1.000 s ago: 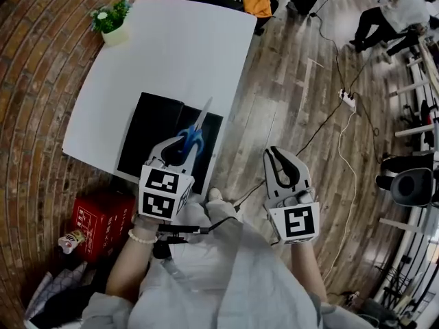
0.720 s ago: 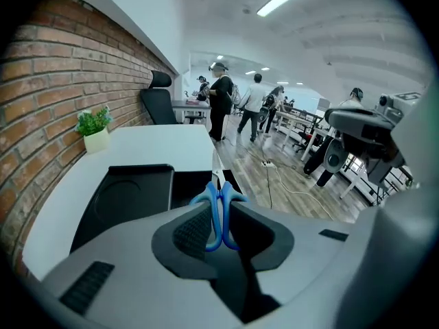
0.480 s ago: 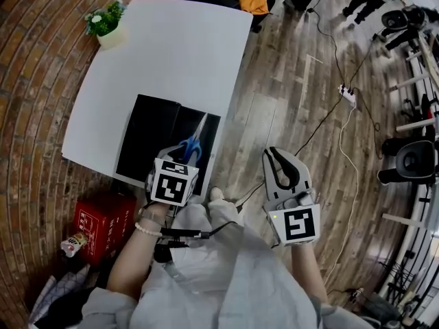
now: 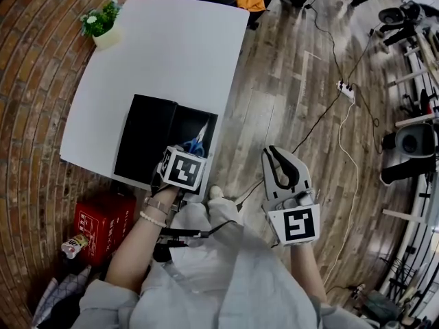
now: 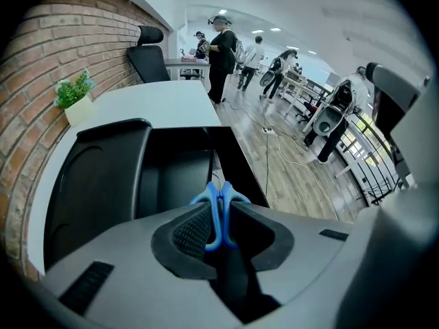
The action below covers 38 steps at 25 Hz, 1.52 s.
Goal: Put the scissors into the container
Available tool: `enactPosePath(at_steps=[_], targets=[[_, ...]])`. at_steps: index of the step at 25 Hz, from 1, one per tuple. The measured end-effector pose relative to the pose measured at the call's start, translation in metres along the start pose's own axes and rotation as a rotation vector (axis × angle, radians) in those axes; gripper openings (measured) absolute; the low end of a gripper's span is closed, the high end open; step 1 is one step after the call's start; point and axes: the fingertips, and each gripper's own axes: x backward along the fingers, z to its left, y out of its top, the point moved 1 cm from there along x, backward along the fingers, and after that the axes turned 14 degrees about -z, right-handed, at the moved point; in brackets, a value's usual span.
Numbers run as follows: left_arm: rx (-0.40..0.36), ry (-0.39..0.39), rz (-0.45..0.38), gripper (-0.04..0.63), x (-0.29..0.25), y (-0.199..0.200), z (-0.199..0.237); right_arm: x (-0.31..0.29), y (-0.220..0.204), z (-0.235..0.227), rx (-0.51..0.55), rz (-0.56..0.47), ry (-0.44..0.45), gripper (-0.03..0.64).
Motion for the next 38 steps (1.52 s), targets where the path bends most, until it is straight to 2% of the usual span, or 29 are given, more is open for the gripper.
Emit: enactPosePath(at_steps=[6,11,16,19,22,28,35,38], targets=[[0.001,0.011,0.032,0.1,-0.011,-0.01,0.001,0.0,0.002,-0.002,0.002,-0.001,-0.009,0.063],[0.036,-0.003,0.045,0.098,-0.014,-0.02,0.005,-0.001,0.001,-0.002,0.003,0.003,-0.007,0.063],[0.112,-0.055,0.019,0.1,-0.008,-0.017,-0.001,-0.006,0.002,0.002,0.007,0.0,0.011,0.063],[0.115,-0.063,-0.026,0.098,-0.001,-0.006,-0.003,-0.013,0.007,0.007,0.011,-0.006,0.027,0.063],[0.084,-0.045,-0.097,0.092,0.013,0.012,-0.003,-0.017,0.015,0.011,0.014,-0.018,0.042,0.063],[0.041,0.004,-0.299,0.04,0.055,0.054,0.007,-0.034,0.033,0.023,0.021,-0.064,0.083,0.063],[-0.09,0.13,-0.549,0.028,0.143,0.08,0.031,-0.043,0.051,0.071,0.016,-0.081,0.165,0.063],[-0.134,0.178,-0.643,0.025,0.178,0.089,0.04,-0.05,0.064,0.088,0.014,-0.118,0.205,0.063]])
